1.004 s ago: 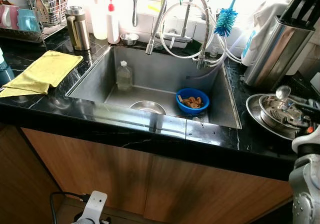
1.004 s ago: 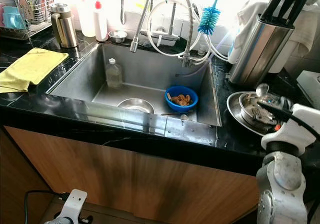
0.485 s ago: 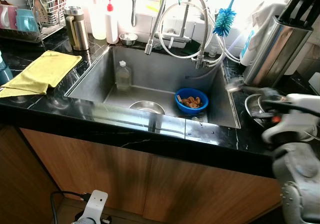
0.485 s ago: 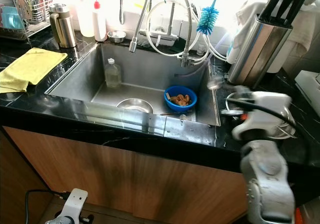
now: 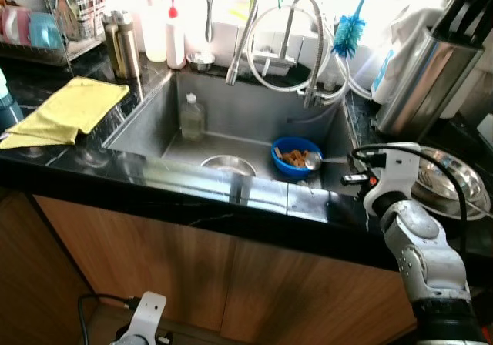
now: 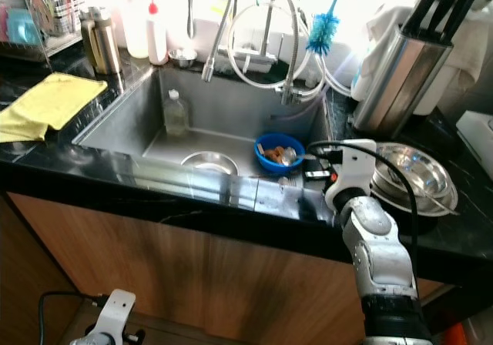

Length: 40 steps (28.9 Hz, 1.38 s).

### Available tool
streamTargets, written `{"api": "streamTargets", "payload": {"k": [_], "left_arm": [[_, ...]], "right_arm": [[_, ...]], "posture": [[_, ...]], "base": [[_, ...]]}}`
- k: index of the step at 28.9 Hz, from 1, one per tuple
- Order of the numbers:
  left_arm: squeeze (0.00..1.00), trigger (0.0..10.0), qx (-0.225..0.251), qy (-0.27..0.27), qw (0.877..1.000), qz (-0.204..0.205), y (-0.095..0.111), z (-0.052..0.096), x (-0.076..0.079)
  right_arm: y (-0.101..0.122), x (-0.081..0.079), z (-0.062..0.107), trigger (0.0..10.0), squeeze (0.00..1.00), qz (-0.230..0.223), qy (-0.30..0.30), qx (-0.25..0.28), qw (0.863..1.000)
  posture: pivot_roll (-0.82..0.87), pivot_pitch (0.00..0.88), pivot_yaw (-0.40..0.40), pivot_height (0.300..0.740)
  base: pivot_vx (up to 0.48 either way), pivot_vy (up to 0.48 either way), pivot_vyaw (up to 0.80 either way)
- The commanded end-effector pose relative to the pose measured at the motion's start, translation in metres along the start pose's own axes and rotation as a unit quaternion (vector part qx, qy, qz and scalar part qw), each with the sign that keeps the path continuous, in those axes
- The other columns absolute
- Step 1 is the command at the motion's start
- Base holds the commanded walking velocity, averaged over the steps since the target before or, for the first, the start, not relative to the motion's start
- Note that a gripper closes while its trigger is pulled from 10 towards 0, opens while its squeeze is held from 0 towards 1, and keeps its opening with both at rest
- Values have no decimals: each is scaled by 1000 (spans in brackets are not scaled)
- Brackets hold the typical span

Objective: Kitchen organization

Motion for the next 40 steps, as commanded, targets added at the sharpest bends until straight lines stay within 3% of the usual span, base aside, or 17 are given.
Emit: {"api": "streamTargets", "payload": {"k": [1,13,15,28,30,31,37,40], "left_arm": [[0,10000,-1,0,1000,-3,0,0,2],[0,10000,-2,1,1000,-3,-1,0,2],[0,10000,-2,0,1000,-4,0,0,2],[0,10000,-2,1,1000,0,1,0,3],[0,10000,-2,1,1000,2,1,0,3],[0,10000,-2,1,1000,2,1,0,3],[0,10000,-3,1,1000,1,0,0,3],[0,10000,-3,1,1000,0,0,0,3]], "right_arm": [[5,7,-4,10000,0,9,-9,5,1000],[-3,-2,-22,10000,24,-7,19,-2,1000],[-4,-3,-23,10000,1000,-9,21,-1,1000],[4,3,-21,10000,1000,1,-1,27,1000],[16,4,-19,10000,1000,31,-14,56,998],[21,5,-18,10000,43,42,-23,67,997],[44,3,-8,10000,0,71,-56,131,987],[45,3,-6,10000,0,71,-60,136,986]], "posture": [[163,0,-138,736],[182,0,-144,736],[182,0,-145,736],[168,0,-141,736],[165,0,-139,736],[165,0,-139,736],[154,0,-134,736],[154,0,-134,736]], "base": [[0,0,0],[0,0,0],[0,0,0],[0,0,0],[0,0,0],[0,0,0],[0,0,0],[0,0,0]]}}
Point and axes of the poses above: a point about 5 cm out from each wrist's last joint towards the gripper, its own z axis pointing back from the gripper into the wrist, its own y axis along the axis of the wrist's last joint, x = y × z, the point moved 1 cm from there along -z, pointing out of the wrist towards the gripper, and after that the axes turned 2 degrees about -z, right-handed, at the moved point
